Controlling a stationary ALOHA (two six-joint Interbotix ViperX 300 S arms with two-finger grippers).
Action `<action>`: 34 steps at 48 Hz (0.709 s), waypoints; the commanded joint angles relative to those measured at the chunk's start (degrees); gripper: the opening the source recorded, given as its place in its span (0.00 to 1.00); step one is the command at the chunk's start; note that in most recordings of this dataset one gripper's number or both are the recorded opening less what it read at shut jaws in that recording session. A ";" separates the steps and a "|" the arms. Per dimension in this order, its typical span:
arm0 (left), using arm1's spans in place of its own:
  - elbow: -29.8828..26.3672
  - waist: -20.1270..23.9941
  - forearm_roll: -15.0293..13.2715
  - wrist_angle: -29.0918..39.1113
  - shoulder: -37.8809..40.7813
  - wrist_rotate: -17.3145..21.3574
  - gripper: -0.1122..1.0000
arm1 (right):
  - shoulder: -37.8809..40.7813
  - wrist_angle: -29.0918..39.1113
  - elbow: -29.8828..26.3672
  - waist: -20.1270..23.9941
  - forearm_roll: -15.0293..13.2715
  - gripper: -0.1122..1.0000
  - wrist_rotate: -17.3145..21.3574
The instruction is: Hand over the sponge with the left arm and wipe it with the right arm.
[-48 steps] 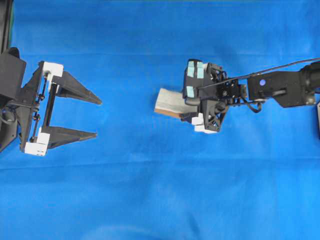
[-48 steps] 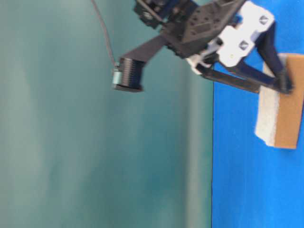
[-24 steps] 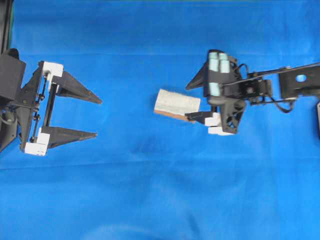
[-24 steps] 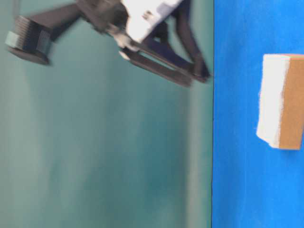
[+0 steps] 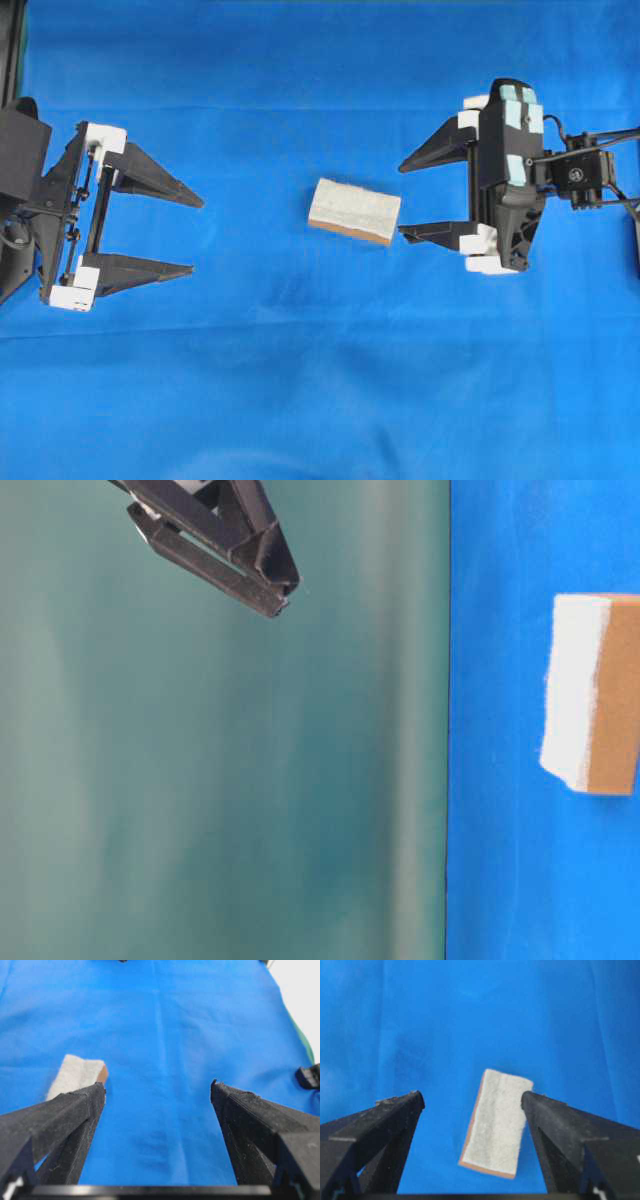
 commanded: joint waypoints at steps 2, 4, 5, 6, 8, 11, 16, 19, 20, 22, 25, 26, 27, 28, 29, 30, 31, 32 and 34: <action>-0.70 -0.18 0.09 -0.35 -0.09 0.00 0.85 | -0.70 -0.70 -0.62 0.18 -0.09 0.77 0.09; -0.70 -0.18 0.09 -0.35 -0.09 0.00 0.85 | -0.70 -0.88 -0.62 0.18 -0.09 0.77 0.09; -0.70 -0.09 0.09 -0.35 -0.09 -0.09 0.85 | -0.79 -1.05 -0.62 0.18 -0.09 0.77 0.09; -0.62 -0.18 0.09 -0.35 -0.09 -0.09 0.85 | -0.79 -1.14 -0.53 0.18 -0.09 0.77 0.09; -0.70 -0.09 0.09 -0.35 -0.09 -0.18 0.85 | -0.88 -1.49 -0.62 0.18 0.00 0.77 0.09; -0.70 -0.18 0.09 -0.18 -0.18 -0.53 0.85 | -1.32 -1.32 -0.35 0.26 0.00 0.77 0.09; -0.53 -0.18 0.00 0.26 -1.32 -0.88 0.85 | -3.78 -1.14 0.62 0.44 0.00 0.77 0.18; -0.35 -0.09 0.00 0.97 -2.37 -0.88 0.85 | -6.24 -1.14 1.58 0.44 0.00 0.77 0.18; -0.35 -0.09 0.00 1.14 -2.72 -0.88 0.85 | -7.12 -1.23 1.93 0.44 0.00 0.77 0.26; -0.18 -0.18 0.00 1.67 -3.78 -0.79 0.85 | -8.70 -1.23 2.64 0.44 0.00 0.77 0.26; 0.18 -0.09 -0.09 2.20 -5.19 -0.79 0.85 | -11.16 -1.14 3.78 0.44 0.09 0.77 0.26; 0.18 -0.18 -0.09 2.46 -5.62 -0.70 0.85 | -12.48 -1.05 4.31 0.44 0.09 0.77 0.26; 0.26 -0.18 0.00 2.72 -6.15 -0.62 0.85 | -13.45 -0.88 4.66 0.44 0.09 0.77 0.26; 0.35 -0.18 0.00 3.08 -6.68 -0.44 0.85 | -14.41 -0.70 5.10 0.44 0.09 0.77 0.26; 0.44 -0.18 0.00 3.43 -7.21 -0.35 0.85 | -15.38 -0.35 5.36 0.44 0.09 0.77 0.26; 0.44 -0.18 0.00 3.87 -7.82 -0.26 0.85 | -16.35 0.00 5.62 0.44 0.18 0.77 0.26; 0.53 -0.18 0.00 4.66 -8.70 -0.18 0.85 | -17.23 0.35 5.89 0.44 0.09 0.77 0.26; 0.53 -0.18 0.00 5.19 -9.23 -0.09 0.85 | -18.19 0.79 6.15 0.44 0.09 0.77 0.26; 0.62 -0.18 0.00 6.33 -10.37 0.00 0.85 | -20.04 1.58 6.68 0.44 0.09 0.77 0.26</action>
